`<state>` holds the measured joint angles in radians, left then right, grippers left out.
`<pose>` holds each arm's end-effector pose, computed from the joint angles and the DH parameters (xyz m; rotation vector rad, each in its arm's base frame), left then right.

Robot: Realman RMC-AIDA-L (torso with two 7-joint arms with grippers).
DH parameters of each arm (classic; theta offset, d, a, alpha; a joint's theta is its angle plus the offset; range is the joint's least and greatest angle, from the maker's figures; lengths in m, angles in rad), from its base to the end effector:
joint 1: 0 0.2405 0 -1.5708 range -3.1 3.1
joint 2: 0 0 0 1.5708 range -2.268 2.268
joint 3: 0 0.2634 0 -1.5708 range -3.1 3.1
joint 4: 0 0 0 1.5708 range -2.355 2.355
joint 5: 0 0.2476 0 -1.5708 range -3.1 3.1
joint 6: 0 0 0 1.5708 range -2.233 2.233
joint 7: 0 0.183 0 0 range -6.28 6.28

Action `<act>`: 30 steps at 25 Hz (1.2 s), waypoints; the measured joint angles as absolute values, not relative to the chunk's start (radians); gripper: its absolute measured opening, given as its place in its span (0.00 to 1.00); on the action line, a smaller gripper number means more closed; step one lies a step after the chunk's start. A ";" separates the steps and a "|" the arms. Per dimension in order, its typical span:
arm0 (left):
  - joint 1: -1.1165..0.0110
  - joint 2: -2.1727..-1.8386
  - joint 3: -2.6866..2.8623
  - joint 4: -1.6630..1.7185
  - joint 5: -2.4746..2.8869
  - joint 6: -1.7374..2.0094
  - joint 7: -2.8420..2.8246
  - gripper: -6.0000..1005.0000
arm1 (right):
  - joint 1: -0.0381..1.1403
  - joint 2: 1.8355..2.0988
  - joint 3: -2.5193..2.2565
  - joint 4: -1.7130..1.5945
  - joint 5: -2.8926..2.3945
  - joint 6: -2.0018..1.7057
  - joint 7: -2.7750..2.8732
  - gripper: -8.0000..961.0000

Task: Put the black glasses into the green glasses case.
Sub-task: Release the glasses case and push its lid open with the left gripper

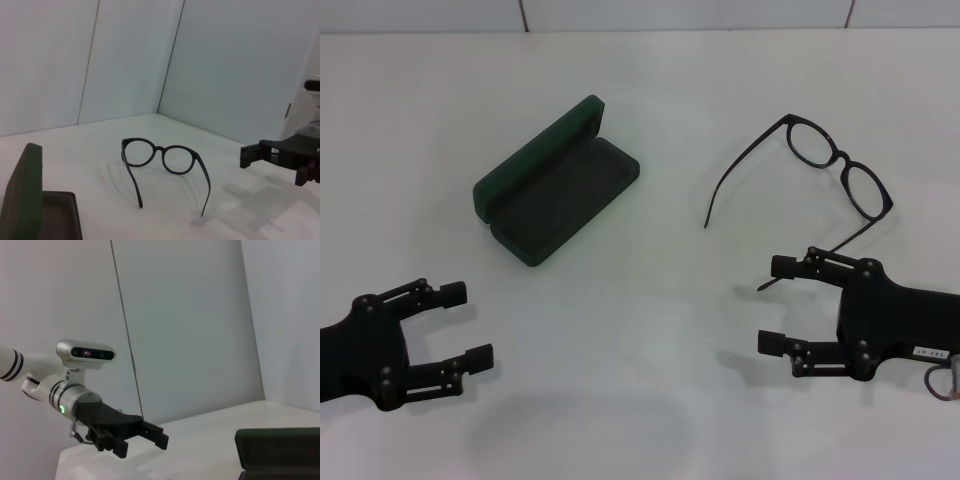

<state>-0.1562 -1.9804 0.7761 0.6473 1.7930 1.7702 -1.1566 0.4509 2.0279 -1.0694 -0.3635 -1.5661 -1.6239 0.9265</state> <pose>-0.3619 0.2514 0.0093 -2.6350 -0.6311 -0.7989 0.2738 0.3133 -0.0807 -2.7839 0.3003 0.9763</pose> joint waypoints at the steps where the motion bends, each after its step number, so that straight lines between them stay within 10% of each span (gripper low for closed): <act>1: -0.157 -1.980 0.776 0.647 1.793 1.770 -1.157 0.87 | 0.451 2.028 -1.069 -0.363 -1.566 -1.624 0.926 0.91; 30: -0.382 -1.982 0.634 0.779 1.957 1.666 -1.839 0.87 | 0.456 2.028 -1.072 -0.364 -1.566 -1.628 0.928 0.91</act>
